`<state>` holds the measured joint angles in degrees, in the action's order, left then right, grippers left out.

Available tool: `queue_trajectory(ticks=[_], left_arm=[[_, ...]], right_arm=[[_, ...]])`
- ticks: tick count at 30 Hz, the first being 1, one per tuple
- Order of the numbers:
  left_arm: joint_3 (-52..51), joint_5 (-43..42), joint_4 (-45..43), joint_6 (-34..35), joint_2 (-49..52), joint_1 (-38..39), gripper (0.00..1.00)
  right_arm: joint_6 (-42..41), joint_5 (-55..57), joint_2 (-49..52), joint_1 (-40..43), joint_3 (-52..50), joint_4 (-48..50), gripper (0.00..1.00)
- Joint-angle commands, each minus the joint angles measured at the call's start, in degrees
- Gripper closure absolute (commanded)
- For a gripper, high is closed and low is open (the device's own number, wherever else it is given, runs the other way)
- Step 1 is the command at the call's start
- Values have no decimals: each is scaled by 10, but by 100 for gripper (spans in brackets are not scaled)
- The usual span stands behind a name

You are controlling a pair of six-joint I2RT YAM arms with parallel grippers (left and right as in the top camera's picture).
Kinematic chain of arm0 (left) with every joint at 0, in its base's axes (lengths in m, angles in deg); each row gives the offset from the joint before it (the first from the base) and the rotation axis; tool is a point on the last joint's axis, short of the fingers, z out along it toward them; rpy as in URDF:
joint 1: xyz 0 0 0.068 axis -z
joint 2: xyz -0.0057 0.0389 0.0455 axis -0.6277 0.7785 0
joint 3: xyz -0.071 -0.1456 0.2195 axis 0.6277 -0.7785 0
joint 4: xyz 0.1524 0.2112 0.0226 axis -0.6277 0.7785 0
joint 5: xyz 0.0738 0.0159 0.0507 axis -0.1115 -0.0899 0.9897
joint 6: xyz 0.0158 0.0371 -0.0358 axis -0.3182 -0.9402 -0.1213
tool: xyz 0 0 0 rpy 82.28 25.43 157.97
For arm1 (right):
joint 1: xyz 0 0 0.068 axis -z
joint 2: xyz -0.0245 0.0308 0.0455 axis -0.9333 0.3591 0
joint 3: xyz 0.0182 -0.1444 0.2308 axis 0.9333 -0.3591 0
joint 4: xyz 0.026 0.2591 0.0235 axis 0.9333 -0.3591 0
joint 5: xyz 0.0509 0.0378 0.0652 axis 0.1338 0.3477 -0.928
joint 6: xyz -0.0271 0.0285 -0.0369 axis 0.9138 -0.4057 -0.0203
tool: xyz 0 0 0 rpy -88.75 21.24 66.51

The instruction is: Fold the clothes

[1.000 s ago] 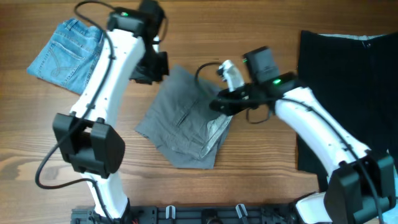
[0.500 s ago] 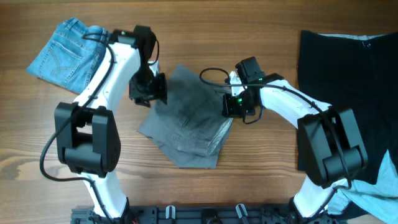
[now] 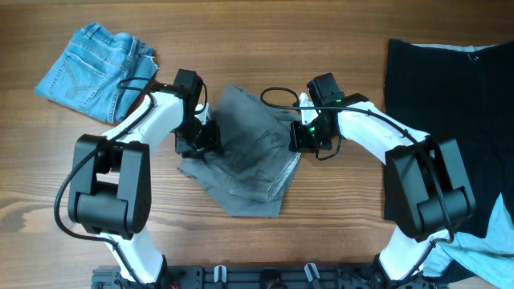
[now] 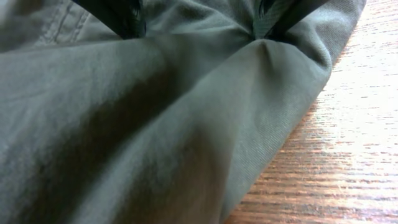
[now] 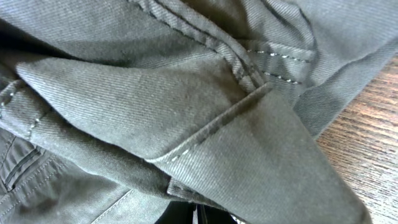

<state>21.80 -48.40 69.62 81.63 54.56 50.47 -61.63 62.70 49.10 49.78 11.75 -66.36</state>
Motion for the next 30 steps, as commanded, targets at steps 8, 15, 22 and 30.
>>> queue_trajectory(ticks=[8, 15, 22, 30], left_arm=[[161, 37, 220, -24, -41, -17, 36], [173, 9, 229, -19, -131, -18, 20], [142, -49, 235, 0, -137, -4, 64], [-35, -52, 157, 144, -137, 48, 57]], right_arm=[[28, 87, -14, 12, -1, -82, 94], [27, 70, -130, 12, -1, -86, 94], [26, 61, -199, 12, -1, -86, 94], [27, 61, -203, 12, -1, -97, 94]])
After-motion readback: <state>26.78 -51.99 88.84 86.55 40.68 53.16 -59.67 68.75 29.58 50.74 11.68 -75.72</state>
